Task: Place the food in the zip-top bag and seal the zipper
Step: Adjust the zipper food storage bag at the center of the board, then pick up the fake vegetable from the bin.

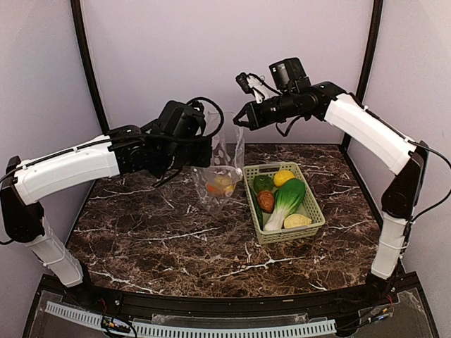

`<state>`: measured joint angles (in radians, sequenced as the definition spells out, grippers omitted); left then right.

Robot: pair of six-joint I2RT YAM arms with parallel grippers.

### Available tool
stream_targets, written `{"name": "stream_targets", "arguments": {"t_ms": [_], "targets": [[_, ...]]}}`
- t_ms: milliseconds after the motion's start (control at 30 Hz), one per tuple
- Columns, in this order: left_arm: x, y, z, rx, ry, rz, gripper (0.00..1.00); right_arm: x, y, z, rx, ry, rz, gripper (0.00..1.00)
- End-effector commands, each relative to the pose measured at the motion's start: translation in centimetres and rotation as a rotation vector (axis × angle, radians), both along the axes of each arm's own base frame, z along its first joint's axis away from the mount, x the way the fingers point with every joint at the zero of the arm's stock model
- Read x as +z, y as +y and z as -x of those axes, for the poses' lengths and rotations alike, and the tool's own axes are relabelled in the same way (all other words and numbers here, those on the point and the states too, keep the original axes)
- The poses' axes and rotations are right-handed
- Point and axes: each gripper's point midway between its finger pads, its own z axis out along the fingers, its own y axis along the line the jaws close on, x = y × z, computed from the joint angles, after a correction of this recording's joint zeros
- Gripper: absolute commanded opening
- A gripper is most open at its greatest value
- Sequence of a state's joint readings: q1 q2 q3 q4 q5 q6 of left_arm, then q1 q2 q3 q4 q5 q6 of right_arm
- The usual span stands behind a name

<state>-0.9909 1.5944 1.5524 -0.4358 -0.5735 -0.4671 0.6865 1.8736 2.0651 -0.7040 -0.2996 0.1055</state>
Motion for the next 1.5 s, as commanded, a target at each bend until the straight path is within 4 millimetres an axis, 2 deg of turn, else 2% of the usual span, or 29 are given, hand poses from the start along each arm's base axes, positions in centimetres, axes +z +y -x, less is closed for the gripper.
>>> {"name": "stream_targets", "arguments": {"t_ms": [0,33,100,167,200,267,367,433,500,567,600,700,767,833,933,967,1000,1033,1067,1100,1167,1333,1467], "targets": [[-0.5,2.4,1.5,-0.01,0.035,-0.072,0.01,-1.4,1.0,-0.1,0.048,0.021,0.002,0.0],[-0.4,2.7,1.3,-0.003,0.032,-0.081,0.01,-1.2,1.3,0.4,0.08,0.022,-0.01,0.0],[-0.4,3.6,0.7,0.015,0.033,-0.112,0.01,-0.5,1.8,1.5,0.151,0.023,-0.035,0.08],[-0.2,4.9,0.0,0.037,0.028,-0.187,0.01,0.3,1.9,2.5,0.203,0.017,-0.058,0.1],[0.5,5.7,-0.8,0.05,0.017,-0.218,0.01,0.9,2.0,3.3,0.241,0.01,-0.074,0.12],[0.8,6.9,-1.4,0.044,0.024,-0.297,0.01,2.1,2.3,4.9,0.326,0.004,-0.116,0.23],[1.0,6.5,-2.0,-0.024,0.012,-0.358,0.01,3.5,2.4,6.8,0.439,-0.002,-0.17,0.46],[0.6,6.1,-2.2,-0.071,0.009,-0.4,0.01,4.2,1.9,7.3,0.475,0.006,-0.196,0.56],[0.3,5.9,-2.3,-0.107,0.018,-0.467,0.01,4.8,0.6,7.2,0.489,-0.004,-0.209,0.61],[0.6,6.4,-2.7,-0.116,0.02,-0.568,0.01,5.0,-1.2,6.7,0.456,-0.037,-0.196,0.66],[0.9,7.3,-3.1,-0.111,0.014,-0.675,0.01,4.7,-2.2,6.0,0.423,-0.055,-0.178,0.69],[2.3,10.8,-4.6,0.008,-0.017,-0.924,0.01,2.5,-4.7,4.5,0.329,-0.125,-0.088,0.73],[2.9,12.4,-5.0,0.048,-0.023,-0.927,0.01,0.1,-5.9,4.3,0.313,-0.15,-0.034,0.77],[2.0,11.4,-4.6,-0.028,0.005,-0.858,0.01,-2.3,-7.1,4.6,0.309,-0.134,0.0,0.77],[-1.6,7.0,-3.0,-0.266,0.104,-0.686,0.01,-5.9,-8.7,5.2,0.326,-0.087,0.057,0.75],[-3.1,6.0,-2.8,-0.304,0.144,-0.651,0.01,-6.9,-9.2,5.4,0.325,-0.081,0.084,0.73],[-4.0,4.2,-2.2,-0.38,0.168,-0.581,0.01,-8.3,-9.6,5.6,0.327,-0.08,0.121,0.71],[-5.7,2.6,-1.5,-0.456,0.215,-0.534,0.01,-9.5,-10.1,5.7,0.326,-0.077,0.159,0.67],[-6.1,1.5,-1.5,-0.49,0.213,-0.499,0.01,-10.9,-10.7,5.6,0.315,-0.072,0.203,0.66],[-7.5,0.4,-0.9,-0.549,0.25,-0.465,0.01,-11.9,-11.3,5.2,0.291,-0.067,0.249,0.64],[-8.5,-1.2,-0.9,-0.582,0.263,-0.401,0.01,-13.9,-12.4,4.8,0.262,-0.045,0.328,0.59],[-10.0,-2.5,0.5,-0.622,0.329,-0.286,0.01,-16.6,-15.1,3.7,0.125,0.051,0.402,0.54],[-9.6,-2.8,0.8,-0.616,0.29,-0.209,0.01,-18.4,-16.5,3.8,0.052,0.253,0.279,0.52]]}}
